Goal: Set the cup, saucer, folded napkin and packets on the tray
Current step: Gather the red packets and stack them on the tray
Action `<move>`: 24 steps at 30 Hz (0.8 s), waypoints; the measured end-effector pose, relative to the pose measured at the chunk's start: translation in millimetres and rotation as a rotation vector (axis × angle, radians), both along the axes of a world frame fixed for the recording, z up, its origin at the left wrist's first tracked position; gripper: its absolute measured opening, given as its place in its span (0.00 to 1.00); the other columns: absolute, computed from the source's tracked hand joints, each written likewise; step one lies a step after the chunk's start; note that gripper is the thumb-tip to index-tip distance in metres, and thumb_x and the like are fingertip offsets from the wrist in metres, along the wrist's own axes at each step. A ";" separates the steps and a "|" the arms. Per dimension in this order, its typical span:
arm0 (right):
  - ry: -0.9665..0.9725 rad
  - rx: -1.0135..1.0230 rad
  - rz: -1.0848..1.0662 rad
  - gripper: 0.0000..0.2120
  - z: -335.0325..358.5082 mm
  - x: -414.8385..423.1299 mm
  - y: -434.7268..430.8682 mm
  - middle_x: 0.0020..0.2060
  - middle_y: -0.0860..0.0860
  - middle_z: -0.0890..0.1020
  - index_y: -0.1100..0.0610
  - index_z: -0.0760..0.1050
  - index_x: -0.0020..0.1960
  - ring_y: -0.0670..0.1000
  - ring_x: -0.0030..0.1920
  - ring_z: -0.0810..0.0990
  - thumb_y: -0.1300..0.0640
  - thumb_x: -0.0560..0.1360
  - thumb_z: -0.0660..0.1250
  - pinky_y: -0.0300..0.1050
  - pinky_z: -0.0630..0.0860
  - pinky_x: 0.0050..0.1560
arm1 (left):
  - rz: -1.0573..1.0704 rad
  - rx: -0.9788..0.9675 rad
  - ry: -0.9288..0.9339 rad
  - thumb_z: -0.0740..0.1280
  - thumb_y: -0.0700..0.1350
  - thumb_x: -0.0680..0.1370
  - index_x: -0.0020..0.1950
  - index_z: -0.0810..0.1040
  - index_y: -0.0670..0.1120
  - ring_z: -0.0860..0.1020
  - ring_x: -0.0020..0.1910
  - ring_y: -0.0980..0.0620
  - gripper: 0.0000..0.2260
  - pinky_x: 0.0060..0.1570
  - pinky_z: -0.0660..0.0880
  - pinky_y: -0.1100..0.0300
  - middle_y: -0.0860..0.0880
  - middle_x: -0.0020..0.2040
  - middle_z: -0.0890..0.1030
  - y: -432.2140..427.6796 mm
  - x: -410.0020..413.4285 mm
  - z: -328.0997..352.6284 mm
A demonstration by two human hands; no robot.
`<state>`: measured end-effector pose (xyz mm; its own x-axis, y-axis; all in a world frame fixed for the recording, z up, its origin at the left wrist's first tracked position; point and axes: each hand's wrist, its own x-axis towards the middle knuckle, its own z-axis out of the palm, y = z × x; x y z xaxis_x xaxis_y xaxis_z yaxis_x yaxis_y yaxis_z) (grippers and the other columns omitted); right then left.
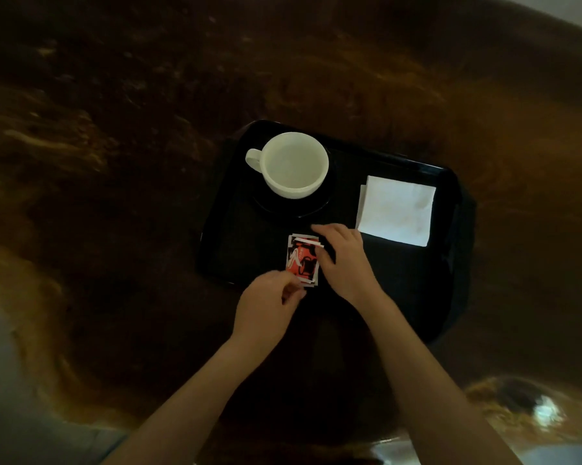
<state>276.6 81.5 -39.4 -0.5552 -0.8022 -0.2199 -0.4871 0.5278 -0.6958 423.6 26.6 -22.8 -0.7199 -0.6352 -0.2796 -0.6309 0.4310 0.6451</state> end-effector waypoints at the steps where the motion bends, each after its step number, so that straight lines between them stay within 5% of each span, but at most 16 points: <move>1: 0.006 0.016 0.048 0.19 -0.4 -2.9 -1.8 0.64 0.50 0.72 0.53 0.70 0.67 0.48 0.65 0.64 0.60 0.77 0.61 0.37 0.59 0.63 | 0.005 -0.007 -0.020 0.67 0.46 0.75 0.49 0.79 0.49 0.75 0.45 0.59 0.04 0.46 0.71 0.67 0.53 0.47 0.79 0.1 -1.2 -2.3; 14: 0.033 0.117 0.315 0.23 2.9 -13.2 -5.2 0.63 0.51 0.70 0.52 0.65 0.71 0.51 0.63 0.65 0.58 0.76 0.63 0.42 0.63 0.63 | 0.041 -0.184 -0.021 0.68 0.44 0.74 0.45 0.78 0.49 0.75 0.40 0.58 0.02 0.41 0.74 0.62 0.53 0.41 0.80 -5.3 -13.2 -12.7; 24: 0.063 0.062 0.222 0.24 -3.5 -3.3 -4.6 0.61 0.52 0.71 0.53 0.66 0.70 0.49 0.61 0.66 0.53 0.75 0.65 0.40 0.65 0.62 | 0.061 -0.187 -0.027 0.69 0.43 0.73 0.46 0.75 0.48 0.74 0.40 0.57 0.04 0.39 0.71 0.64 0.52 0.41 0.79 -4.0 -6.6 -13.4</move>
<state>273.3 76.9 -42.8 -0.3811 -0.8920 -0.2432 -0.6373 0.4440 -0.6299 417.0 22.6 -36.2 -0.6725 -0.7199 -0.1717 -0.6755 0.5022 0.5399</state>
